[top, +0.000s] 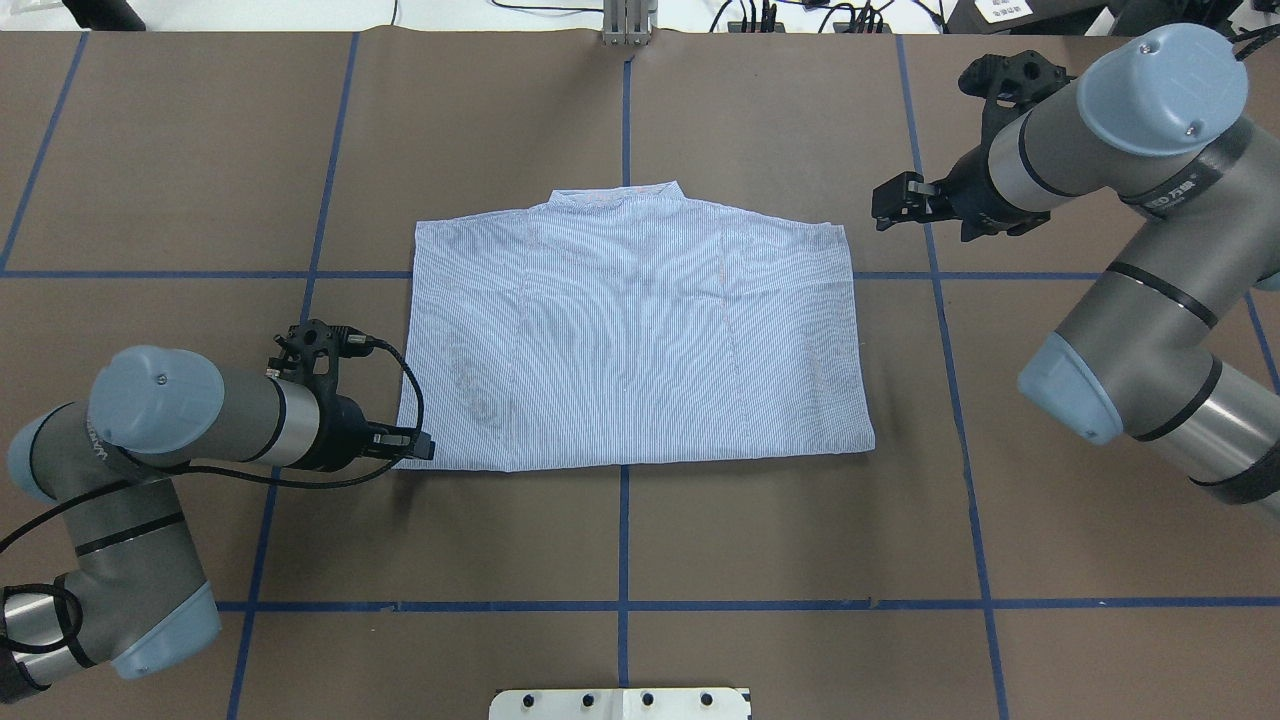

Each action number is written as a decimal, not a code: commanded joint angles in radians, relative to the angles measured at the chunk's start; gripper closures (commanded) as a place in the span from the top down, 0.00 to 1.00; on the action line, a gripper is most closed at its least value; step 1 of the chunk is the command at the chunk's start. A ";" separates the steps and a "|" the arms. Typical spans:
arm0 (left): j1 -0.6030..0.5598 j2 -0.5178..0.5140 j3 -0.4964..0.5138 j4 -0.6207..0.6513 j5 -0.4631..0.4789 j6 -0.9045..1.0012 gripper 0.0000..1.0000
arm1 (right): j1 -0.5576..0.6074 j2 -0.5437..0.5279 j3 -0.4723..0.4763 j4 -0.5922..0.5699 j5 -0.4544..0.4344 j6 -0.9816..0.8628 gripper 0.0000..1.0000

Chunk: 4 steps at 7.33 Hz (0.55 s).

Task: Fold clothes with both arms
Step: 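Move left gripper to the folded edge nearest it while right gripper withdraws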

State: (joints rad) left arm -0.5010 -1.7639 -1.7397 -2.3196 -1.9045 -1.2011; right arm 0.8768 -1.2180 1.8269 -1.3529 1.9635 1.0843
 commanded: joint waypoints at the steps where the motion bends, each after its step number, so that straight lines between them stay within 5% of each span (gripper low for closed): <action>1: 0.009 0.000 0.000 0.002 -0.001 0.000 0.29 | 0.001 0.000 0.000 0.001 0.000 0.000 1.00; 2: 0.012 0.001 -0.006 0.002 -0.001 -0.002 0.08 | -0.001 0.000 0.000 0.000 0.000 0.000 1.00; 4: 0.006 0.012 -0.017 0.003 -0.001 -0.017 0.00 | -0.001 0.000 0.000 0.000 0.000 0.000 1.00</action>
State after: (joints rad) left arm -0.4917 -1.7575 -1.7508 -2.3175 -1.9052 -1.2087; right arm 0.8762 -1.2180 1.8270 -1.3529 1.9635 1.0845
